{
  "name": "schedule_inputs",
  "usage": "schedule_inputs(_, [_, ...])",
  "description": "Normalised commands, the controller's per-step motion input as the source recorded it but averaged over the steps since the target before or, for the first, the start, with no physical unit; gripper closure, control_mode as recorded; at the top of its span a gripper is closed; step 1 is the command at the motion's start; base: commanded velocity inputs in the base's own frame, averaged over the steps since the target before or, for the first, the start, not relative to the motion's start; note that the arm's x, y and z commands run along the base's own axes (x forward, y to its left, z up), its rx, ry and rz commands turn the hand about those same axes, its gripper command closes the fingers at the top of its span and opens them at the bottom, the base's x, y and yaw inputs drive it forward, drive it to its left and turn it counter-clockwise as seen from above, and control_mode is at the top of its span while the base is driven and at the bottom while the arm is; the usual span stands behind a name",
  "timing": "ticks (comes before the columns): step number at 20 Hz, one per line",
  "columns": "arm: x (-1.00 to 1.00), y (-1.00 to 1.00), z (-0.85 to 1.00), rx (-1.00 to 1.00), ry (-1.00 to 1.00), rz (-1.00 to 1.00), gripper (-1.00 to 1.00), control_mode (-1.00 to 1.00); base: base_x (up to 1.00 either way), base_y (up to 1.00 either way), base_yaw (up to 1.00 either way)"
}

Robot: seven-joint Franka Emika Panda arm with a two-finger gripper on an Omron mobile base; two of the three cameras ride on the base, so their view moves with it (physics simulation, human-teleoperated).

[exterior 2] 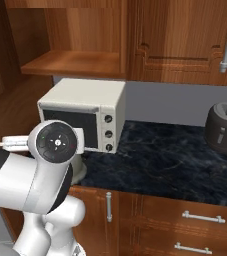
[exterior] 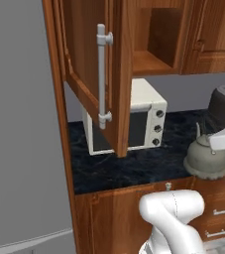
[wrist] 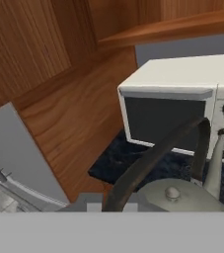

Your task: Open the cabinet, pick the kettle from the cabinet, and place it in the sink.

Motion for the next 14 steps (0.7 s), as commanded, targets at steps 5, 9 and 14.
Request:
schedule_inputs(5, [0.0, 0.0, 0.0, 0.0, 0.0, 0.0, 1.0, 1.0, -0.59, -0.1, -0.13])
schedule_inputs(9, [0.0, 0.0, 0.0, 0.0, 0.0, 0.0, 1.0, 1.0, -0.55, -0.09, -0.17])
schedule_inputs(14, [0.0, 0.0, 0.0, 0.0, 0.0, 0.0, 1.0, 1.0, -0.16, -0.02, -0.72])
